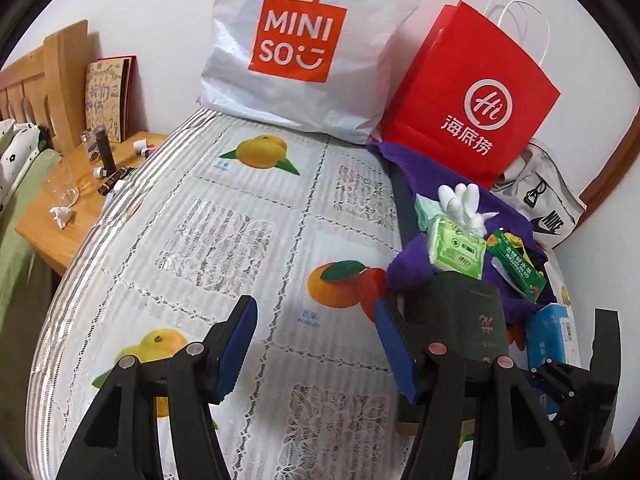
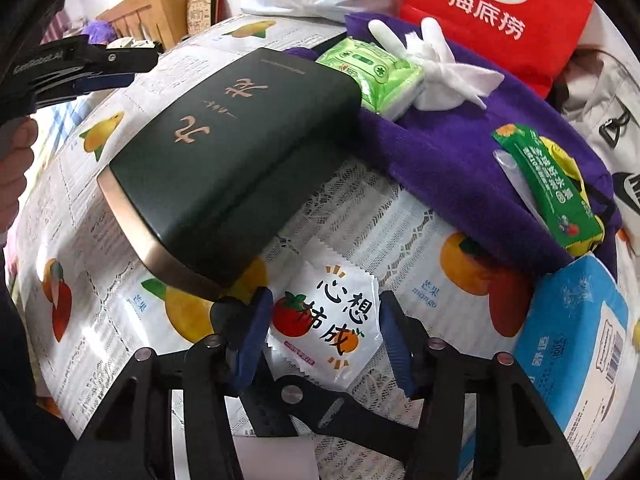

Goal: Organize soft objects
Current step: 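Reach the right gripper to the white printed candy packet and grasp it, then lift the candy packet with the right gripper while the left grasps the white sponge block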

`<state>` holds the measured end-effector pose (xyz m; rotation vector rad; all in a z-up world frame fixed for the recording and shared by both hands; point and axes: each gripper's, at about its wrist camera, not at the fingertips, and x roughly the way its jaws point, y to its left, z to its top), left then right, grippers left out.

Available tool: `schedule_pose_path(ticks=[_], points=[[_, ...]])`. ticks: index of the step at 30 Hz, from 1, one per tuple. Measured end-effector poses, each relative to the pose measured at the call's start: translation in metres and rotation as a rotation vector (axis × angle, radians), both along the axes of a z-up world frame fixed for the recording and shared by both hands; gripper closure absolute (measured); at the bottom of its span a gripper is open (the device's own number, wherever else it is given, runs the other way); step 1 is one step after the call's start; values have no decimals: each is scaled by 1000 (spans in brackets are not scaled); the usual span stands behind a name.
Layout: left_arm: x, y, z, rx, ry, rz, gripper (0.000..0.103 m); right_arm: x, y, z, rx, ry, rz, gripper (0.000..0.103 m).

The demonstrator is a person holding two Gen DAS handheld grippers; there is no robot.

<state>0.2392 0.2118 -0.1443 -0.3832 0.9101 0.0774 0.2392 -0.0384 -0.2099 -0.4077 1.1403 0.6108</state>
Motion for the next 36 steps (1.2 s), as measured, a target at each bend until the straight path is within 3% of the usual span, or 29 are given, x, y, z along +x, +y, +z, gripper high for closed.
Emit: schedule_pose_path(ticks=[2,5,7,8,14,20,31,33,36], points=[[-2,2,0,-4,-1,8,44,3,-3,1,9,8,-17,56],[-5,5,1,-9,-4,16,44,-3,-3,2,20,-9,6,70],[-5,5,2,-9,-4,18,44,-9,2,3,20,-21,39,87],[-6,6,2,-12,-2,20,44,-12,4,4,19,-24,53,89],[-11,4,7,-4,-2,14,44,-9,-6,10,76,4,25,95],[-17,-9,17,18,-3,-16,44,0,-29,36,138,-62,-64,95],[-55,-77,38,23,-12,-203,44,-31,-81,88,265,-183,-220,95],[-64,-95,40,38,-11,-238,36,-42,-91,92,281,-189,-238,95],[-78,-119,42,66,-11,-289,34,-62,-113,96,312,-195,-281,95]])
